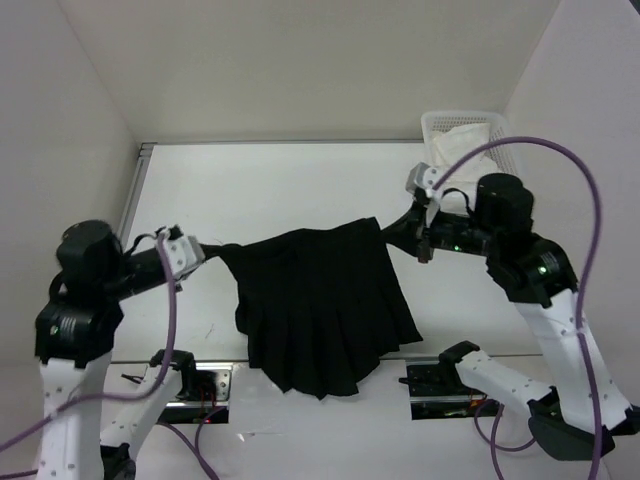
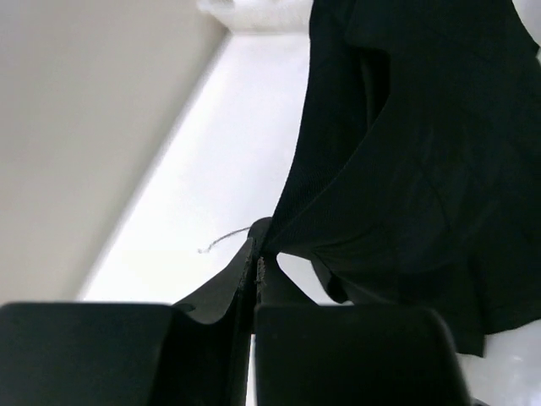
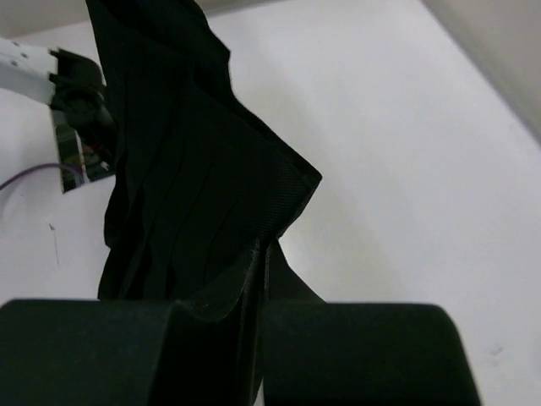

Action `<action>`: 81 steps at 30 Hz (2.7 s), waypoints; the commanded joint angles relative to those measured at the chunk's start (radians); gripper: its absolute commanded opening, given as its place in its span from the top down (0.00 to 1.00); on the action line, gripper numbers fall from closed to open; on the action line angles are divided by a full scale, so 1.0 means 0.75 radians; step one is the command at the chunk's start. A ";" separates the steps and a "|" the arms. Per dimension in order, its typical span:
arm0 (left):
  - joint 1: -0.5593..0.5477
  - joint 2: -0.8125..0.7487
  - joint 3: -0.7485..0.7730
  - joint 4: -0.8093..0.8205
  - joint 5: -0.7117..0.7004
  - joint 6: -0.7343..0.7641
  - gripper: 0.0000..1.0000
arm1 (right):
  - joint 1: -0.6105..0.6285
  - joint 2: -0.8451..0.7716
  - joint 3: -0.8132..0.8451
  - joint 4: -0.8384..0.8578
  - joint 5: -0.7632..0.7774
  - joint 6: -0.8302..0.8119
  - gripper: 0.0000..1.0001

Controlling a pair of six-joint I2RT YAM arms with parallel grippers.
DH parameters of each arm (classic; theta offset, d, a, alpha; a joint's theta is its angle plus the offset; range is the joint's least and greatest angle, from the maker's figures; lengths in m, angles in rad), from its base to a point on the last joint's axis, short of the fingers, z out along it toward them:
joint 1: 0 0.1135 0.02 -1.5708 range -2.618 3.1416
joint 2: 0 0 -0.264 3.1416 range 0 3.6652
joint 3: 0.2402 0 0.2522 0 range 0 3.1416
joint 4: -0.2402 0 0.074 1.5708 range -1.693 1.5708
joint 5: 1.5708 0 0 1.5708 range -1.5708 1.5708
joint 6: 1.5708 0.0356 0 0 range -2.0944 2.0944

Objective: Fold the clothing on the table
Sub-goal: Flatten the skirt out

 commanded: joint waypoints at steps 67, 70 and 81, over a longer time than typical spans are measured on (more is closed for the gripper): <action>-0.032 1.519 0.015 0.204 -0.229 -0.476 0.00 | 0.106 0.711 -0.150 0.516 0.840 0.097 0.13; -0.032 1.624 0.027 0.229 -0.198 -0.505 0.00 | 0.106 0.711 -0.176 0.516 0.840 0.097 0.13; -0.032 1.785 0.024 0.178 -0.118 -0.474 0.00 | 0.118 0.724 -0.201 0.573 0.840 0.097 0.13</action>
